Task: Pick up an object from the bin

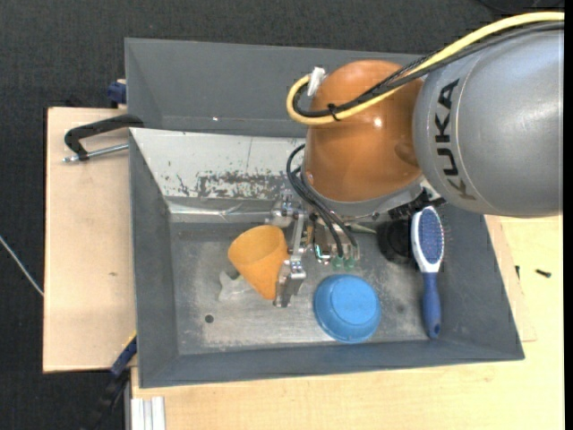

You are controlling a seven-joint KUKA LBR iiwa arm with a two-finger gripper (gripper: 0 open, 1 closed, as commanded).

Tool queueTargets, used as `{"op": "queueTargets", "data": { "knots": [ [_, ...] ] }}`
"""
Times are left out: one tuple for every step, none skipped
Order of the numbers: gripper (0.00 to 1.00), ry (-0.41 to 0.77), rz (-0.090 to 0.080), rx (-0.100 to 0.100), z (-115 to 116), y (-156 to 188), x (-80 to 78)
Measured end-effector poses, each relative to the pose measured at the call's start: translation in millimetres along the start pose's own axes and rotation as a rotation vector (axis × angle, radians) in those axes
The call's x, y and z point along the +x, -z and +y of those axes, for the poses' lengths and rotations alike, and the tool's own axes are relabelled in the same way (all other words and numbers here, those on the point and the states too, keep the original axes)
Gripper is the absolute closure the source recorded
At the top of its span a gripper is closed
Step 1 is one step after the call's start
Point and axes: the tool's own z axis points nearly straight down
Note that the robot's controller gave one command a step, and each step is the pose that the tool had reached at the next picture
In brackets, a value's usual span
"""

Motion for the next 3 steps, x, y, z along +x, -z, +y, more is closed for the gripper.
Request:
{"op": "queueTargets", "data": {
  "knots": [
    [0.00, 0.014, -0.005, -0.001, -18, -118, -61.3],
    [0.00, -0.036, -0.015, -0.005, -11, -135, -65.0],
    [1.00, -0.038, -0.010, -0.002, -13, -138, -64.2]
  ]
}}
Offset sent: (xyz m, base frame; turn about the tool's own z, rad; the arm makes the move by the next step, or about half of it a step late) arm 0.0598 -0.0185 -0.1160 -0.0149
